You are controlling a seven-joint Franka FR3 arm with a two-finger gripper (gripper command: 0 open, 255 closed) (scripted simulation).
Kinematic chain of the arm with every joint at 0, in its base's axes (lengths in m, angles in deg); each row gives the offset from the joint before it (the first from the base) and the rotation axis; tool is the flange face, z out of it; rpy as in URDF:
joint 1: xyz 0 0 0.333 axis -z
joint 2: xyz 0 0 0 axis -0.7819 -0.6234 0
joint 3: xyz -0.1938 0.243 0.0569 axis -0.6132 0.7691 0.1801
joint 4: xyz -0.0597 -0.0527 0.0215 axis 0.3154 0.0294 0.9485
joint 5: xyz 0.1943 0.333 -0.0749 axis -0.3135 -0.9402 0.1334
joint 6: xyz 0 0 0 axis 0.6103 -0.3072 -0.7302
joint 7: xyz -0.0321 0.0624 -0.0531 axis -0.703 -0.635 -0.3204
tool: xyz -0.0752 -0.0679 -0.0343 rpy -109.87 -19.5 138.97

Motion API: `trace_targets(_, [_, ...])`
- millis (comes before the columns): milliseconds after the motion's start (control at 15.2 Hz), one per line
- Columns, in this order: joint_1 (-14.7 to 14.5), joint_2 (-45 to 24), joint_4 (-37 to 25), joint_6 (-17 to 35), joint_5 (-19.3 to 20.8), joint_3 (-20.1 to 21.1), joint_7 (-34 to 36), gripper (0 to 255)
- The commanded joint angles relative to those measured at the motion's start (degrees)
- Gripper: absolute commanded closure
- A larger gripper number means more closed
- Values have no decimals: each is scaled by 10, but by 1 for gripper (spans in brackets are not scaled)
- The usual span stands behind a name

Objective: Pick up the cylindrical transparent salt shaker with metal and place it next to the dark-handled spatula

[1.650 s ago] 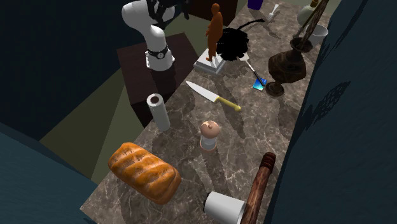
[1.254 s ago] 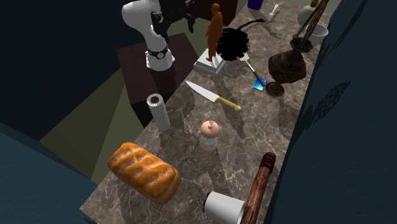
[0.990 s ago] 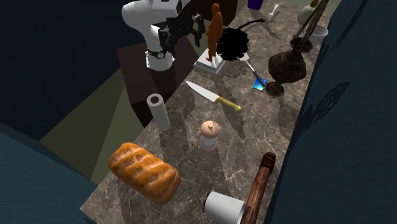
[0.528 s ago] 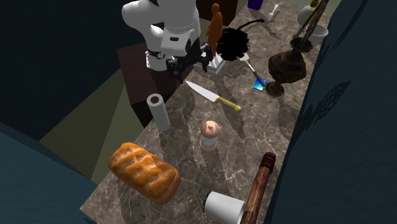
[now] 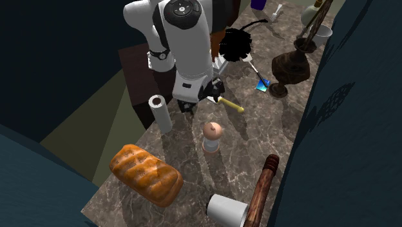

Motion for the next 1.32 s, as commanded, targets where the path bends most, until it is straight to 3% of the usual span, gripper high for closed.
trace_targets(0, [-1,-51,-46,0,-1,1,5,0])
trace_targets(198, [0,-112,-107,-6,-3,0,8,0])
trace_targets(726, [-5,-125,-68,47,-5,2,7,0])
trace_targets(1188, [-5,-125,-68,47,-5,2,7,0])
trace_targets(1254, [-5,-125,-68,47,-5,2,7,255])
